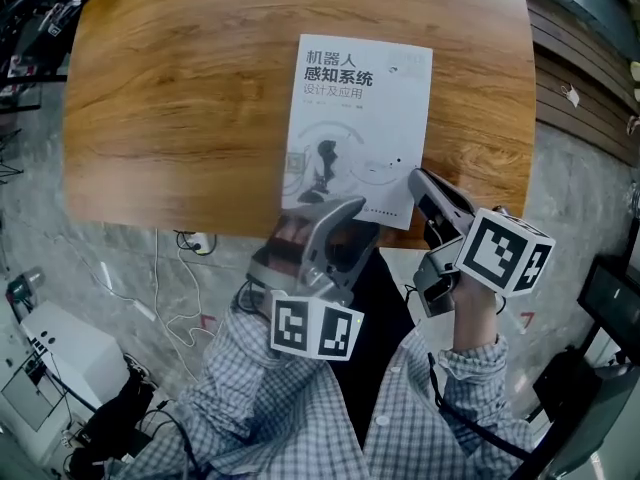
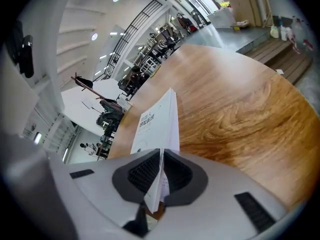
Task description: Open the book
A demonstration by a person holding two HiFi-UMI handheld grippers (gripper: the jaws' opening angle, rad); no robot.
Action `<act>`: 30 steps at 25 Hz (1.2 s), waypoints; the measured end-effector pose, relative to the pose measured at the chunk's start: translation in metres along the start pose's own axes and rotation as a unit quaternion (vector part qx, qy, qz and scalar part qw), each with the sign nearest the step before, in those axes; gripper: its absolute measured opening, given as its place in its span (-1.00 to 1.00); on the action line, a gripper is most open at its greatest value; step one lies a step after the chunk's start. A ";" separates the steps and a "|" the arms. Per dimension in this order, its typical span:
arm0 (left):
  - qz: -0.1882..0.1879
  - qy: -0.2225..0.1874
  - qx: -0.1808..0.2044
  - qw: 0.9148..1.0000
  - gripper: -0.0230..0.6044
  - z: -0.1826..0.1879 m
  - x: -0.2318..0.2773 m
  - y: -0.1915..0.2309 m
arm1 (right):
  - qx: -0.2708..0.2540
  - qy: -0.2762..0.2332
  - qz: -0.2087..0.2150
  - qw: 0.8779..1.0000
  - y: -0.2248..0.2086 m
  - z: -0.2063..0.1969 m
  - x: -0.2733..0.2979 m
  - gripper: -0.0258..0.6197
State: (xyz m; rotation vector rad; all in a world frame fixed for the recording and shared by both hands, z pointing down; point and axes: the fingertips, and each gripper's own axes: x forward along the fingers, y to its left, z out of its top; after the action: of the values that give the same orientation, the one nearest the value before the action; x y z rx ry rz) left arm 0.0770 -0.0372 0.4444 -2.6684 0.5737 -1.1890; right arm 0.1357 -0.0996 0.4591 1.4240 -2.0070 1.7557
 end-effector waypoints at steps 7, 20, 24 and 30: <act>0.014 -0.007 0.047 0.999 -0.34 0.031 0.014 -0.023 | 0.023 -0.007 0.016 1.000 0.003 0.002 -0.001 -0.81; 0.069 -0.023 0.034 0.997 -0.71 0.035 0.027 -0.005 | -0.025 -0.016 0.018 0.999 0.005 0.002 -0.003 -0.81; 0.074 -0.042 -0.026 0.996 -0.76 0.039 0.021 0.005 | -0.084 -0.056 0.006 0.995 0.012 0.008 -0.016 -0.81; 0.069 -0.076 -0.116 0.988 -0.79 0.045 0.009 0.022 | -0.113 -0.104 -0.025 0.988 0.007 0.011 -0.039 -0.86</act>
State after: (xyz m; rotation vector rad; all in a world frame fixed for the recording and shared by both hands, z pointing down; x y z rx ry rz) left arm 0.1100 -0.0612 0.4141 -2.8210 0.9028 -0.9226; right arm 0.1572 -0.0882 0.4263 1.6214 -2.1672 1.3561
